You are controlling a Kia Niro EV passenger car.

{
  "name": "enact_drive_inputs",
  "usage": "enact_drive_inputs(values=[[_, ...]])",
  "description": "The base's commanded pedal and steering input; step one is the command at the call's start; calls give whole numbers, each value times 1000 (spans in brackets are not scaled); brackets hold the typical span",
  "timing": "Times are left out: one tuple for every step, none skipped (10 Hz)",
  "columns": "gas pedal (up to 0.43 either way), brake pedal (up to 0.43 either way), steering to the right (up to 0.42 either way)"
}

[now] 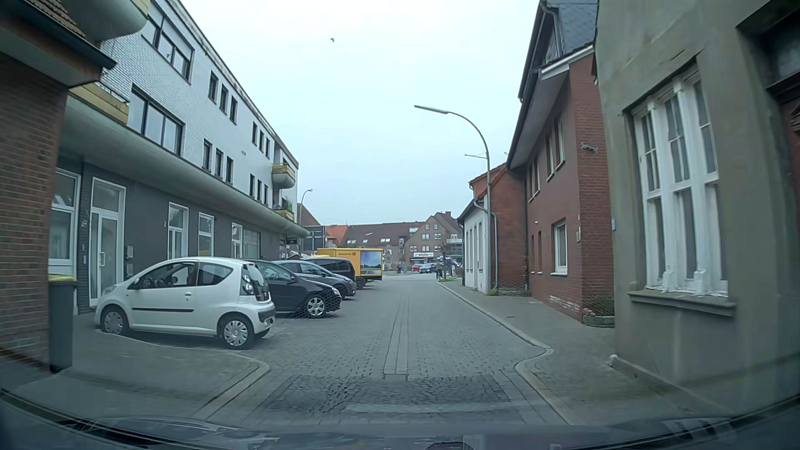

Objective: Follow the waypoints while adhering to traffic rules and regulations

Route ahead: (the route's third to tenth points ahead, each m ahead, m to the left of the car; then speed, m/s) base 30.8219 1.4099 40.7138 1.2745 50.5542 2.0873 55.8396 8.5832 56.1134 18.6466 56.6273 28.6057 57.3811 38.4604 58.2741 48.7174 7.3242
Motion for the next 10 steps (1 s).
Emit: enact_drive_inputs(values=[[138, 0, 9], [138, 0, 9], [138, 0, 9], [138, 0, 9], [138, 0, 8], [138, 0, 11], [138, 0, 12], [138, 0, 12], [138, 0, 12], [138, 0, 12]])
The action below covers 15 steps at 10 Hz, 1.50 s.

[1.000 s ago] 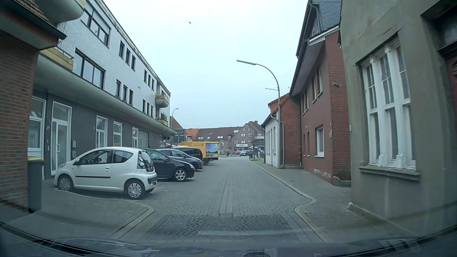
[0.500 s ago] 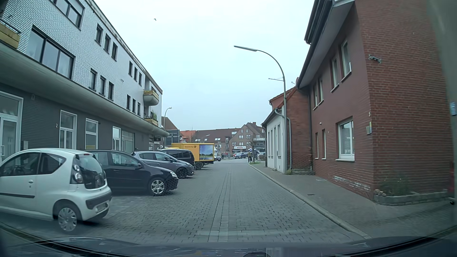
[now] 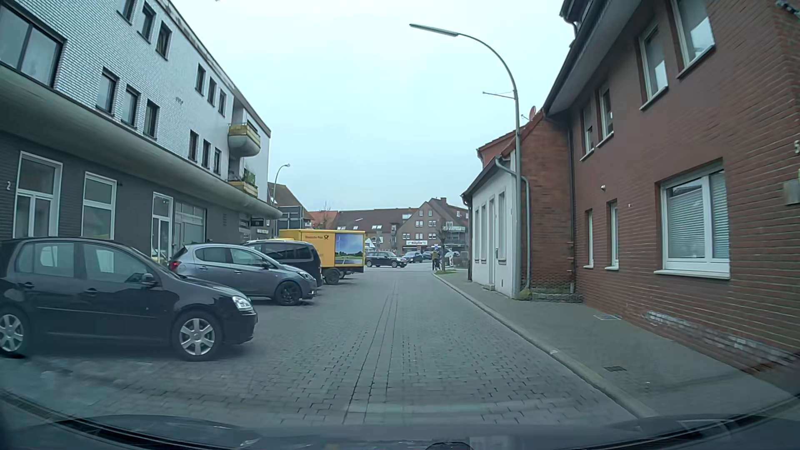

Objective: Follow the waypoints while adhering to traffic rules and regulations

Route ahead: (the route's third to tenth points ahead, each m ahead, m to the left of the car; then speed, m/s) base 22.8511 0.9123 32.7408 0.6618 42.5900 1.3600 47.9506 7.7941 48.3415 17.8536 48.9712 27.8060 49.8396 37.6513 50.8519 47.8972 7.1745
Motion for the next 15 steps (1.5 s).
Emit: enact_drive_inputs(values=[[138, 0, 12], [138, 0, 12], [138, 0, 12], [138, 0, 11], [138, 0, 11], [138, 0, 11], [138, 0, 5], [138, 0, -1], [130, 0, -4], [130, 0, -4], [130, 0, -5], [130, 0, -6], [130, 0, -6], [118, 0, -6], [118, 0, -6]])
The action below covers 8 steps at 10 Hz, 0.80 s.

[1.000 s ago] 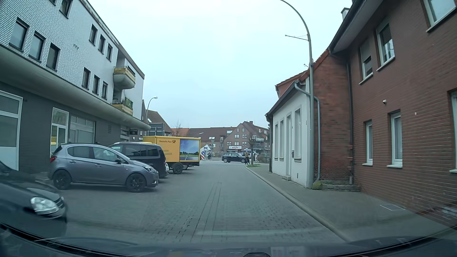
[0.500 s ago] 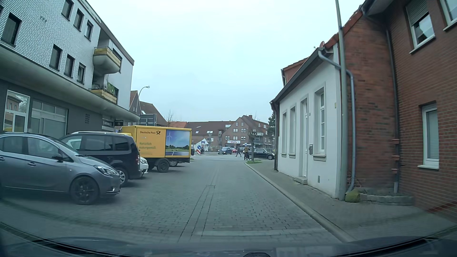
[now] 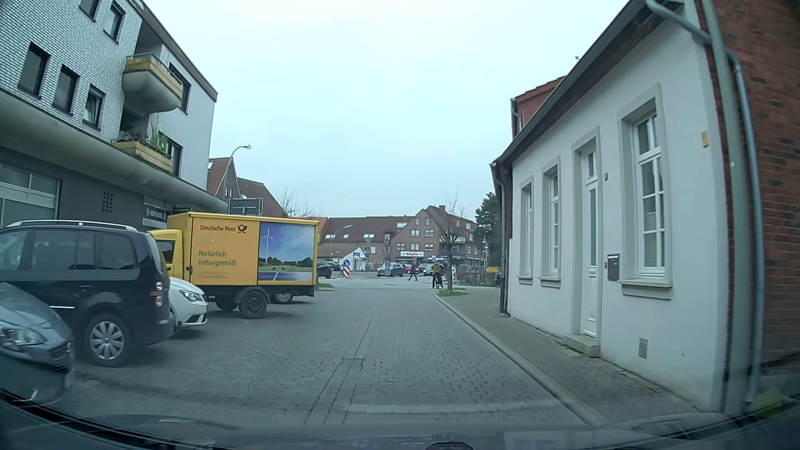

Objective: Follow the waypoints while adhering to traffic rules and regulations

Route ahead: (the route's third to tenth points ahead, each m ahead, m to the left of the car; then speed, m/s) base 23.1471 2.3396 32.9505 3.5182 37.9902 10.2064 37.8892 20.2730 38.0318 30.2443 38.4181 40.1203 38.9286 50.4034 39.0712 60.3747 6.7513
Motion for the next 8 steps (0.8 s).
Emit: enact_drive_inputs(values=[[118, 0, -8], [87, 0, -8], [28, 0, -9], [28, 0, -11], [39, 0, -11], [47, 0, -9], [79, 0, -9], [79, 0, -9]])
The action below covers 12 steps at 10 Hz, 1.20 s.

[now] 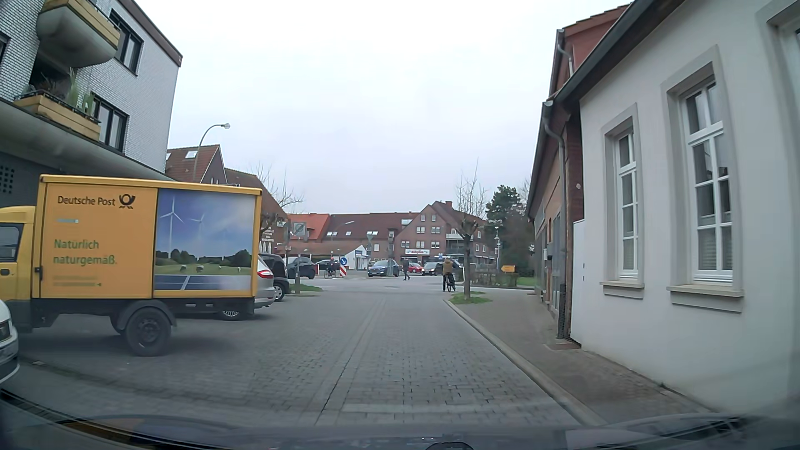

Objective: Follow the waypoints while adhering to traffic rules and regulations

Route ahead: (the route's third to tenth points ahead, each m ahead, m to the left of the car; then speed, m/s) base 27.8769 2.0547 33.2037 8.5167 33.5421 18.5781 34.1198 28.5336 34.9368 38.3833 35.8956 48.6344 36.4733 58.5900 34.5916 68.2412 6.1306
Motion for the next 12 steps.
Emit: enact_drive_inputs(values=[[79, 0, -9], [79, 0, -9], [79, 0, -9], [47, 0, -10], [39, 0, -9], [39, 0, -8], [47, 0, -8], [47, 0, -8], [47, 0, -8], [59, 0, -8], [59, 0, -7], [59, 0, -6]])
